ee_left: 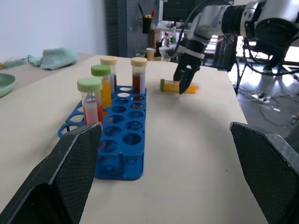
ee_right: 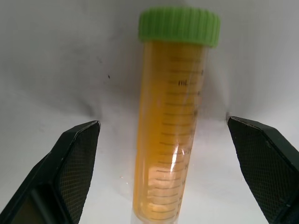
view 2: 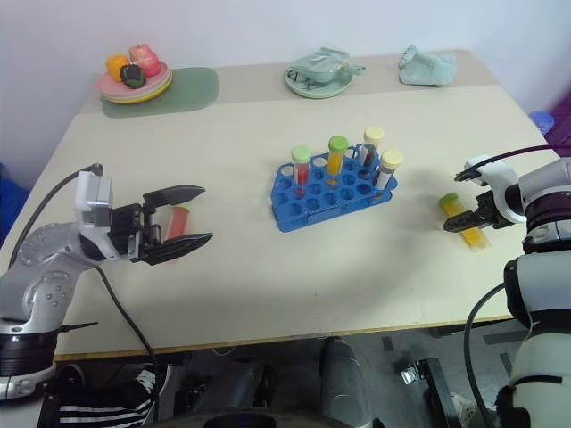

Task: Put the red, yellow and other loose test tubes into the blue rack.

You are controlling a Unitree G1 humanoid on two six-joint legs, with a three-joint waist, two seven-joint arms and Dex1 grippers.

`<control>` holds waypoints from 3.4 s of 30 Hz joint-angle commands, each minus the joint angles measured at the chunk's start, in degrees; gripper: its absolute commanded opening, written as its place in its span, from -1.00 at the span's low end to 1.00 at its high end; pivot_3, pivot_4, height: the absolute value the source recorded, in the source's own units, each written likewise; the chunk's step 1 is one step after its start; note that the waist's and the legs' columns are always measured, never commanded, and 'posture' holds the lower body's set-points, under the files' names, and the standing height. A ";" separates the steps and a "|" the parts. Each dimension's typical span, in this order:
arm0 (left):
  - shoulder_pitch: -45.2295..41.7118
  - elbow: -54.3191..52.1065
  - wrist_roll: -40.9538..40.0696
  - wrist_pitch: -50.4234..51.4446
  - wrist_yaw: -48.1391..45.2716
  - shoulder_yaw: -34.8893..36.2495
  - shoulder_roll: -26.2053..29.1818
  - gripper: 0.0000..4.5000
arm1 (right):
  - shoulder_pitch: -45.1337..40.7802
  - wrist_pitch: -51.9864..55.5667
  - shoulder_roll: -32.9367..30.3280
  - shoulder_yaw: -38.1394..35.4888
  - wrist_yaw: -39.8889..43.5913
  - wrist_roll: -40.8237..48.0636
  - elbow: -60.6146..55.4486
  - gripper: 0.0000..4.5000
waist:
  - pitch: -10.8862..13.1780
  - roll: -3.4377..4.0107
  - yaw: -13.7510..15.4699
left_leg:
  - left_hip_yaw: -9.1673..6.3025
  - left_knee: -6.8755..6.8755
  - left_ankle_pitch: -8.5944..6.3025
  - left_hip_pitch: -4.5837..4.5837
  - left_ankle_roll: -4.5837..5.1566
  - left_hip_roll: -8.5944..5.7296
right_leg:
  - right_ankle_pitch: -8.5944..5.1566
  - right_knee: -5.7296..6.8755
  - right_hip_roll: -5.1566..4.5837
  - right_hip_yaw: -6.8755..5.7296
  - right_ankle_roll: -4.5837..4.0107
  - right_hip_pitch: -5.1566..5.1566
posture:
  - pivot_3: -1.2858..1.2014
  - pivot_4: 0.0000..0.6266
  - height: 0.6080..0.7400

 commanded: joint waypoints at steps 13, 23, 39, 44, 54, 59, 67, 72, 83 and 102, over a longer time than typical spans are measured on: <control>0.17 -2.08 -1.14 -0.72 0.54 0.91 0.37 1.00 | 1.67 -1.88 0.72 -2.59 -2.40 -0.80 0.91 -0.60 | -0.07 -0.12 0.02 | -0.01 0.03 0.00 0.04 0.00 0.00 | 0.00 0.00 0.00 0.00 0.00 0.08 | 0.03 -0.52 1.00; -0.55 -1.46 -1.14 -0.50 0.39 1.02 0.92 1.00 | 27.15 -13.34 -12.34 -11.72 19.40 18.63 -40.20 -0.60 | 0.00 0.00 0.66 | -0.13 0.02 0.00 -0.07 0.00 -0.02 | -0.01 -0.01 0.00 -0.04 0.02 0.02 | 0.03 -0.52 1.00; -4.62 3.24 -0.42 -1.36 -2.47 0.50 1.68 1.00 | 42.82 -16.57 28.94 -35.64 -30.67 33.61 -80.11 -0.60 | -0.07 0.00 1.53 | -0.20 0.06 0.03 0.06 -0.08 -0.10 | 0.11 0.04 0.02 -0.09 -0.15 0.00 | 0.03 -0.52 1.00; -6.12 4.86 0.51 -2.13 -3.64 -0.41 1.71 1.00 | 43.24 -25.32 37.99 -29.01 -42.64 25.61 -77.09 -0.60 | -0.08 0.01 0.66 | -0.13 0.02 0.04 0.18 -0.11 -0.08 | 0.12 0.12 0.06 -0.09 -0.16 -0.01 | 0.03 -0.52 1.00; -7.00 3.60 0.15 -0.73 -2.78 -0.64 2.09 1.00 | 42.96 -40.24 38.13 -26.27 -46.03 21.06 -63.70 -0.60 | -0.07 0.02 -0.32 | -0.14 -0.05 0.04 0.22 -0.11 -0.10 | 0.12 0.10 0.10 -0.10 -0.17 0.00 | 0.03 -0.52 1.00; -7.27 3.53 -0.16 -0.29 -2.71 -0.07 2.86 1.00 | 43.91 -40.87 38.69 -25.75 -46.55 22.14 -63.59 -0.60 | -0.08 0.02 -0.30 | -0.14 -0.06 0.04 0.22 -0.10 -0.08 | 0.12 0.10 0.10 -0.09 -0.17 0.00 | 0.03 -0.52 1.00; -7.74 3.45 -0.30 0.17 -2.53 -0.16 3.00 1.00 | 45.08 -39.40 41.37 -23.29 -48.79 22.23 -66.92 -0.60 | -0.08 0.02 -0.26 | -0.15 -0.06 0.04 0.22 -0.10 -0.07 | 0.12 0.10 0.10 -0.09 -0.17 0.00 | 0.03 -0.52 1.00; -8.38 3.76 -0.11 0.31 -2.74 -0.35 3.10 1.00 | 45.78 -38.71 42.23 -23.35 -50.16 22.98 -67.37 -0.60 | -0.07 0.02 -0.34 | -0.15 -0.07 0.04 0.23 -0.11 -0.08 | 0.12 0.10 0.11 -0.09 -0.17 0.00 | 0.03 -0.52 1.00; -8.74 4.32 0.02 0.29 -3.25 -0.19 3.76 1.00 | 47.66 -35.77 42.80 -27.53 -52.18 29.28 -67.81 -0.60 | -0.07 0.02 0.10 | -0.18 -0.06 0.04 0.21 -0.10 -0.08 | 0.12 0.08 0.10 -0.09 -0.17 0.03 | 0.03 -0.52 1.00; -6.74 6.05 1.27 0.22 -4.11 -0.44 5.00 1.00 | 56.62 -18.30 16.37 -38.36 -28.12 51.89 -85.11 0.97 | -0.06 0.03 0.31 | -0.18 -0.03 0.02 0.17 -0.07 -0.06 | 0.11 0.01 0.11 -0.09 -0.18 0.08 | 0.03 -0.52 1.00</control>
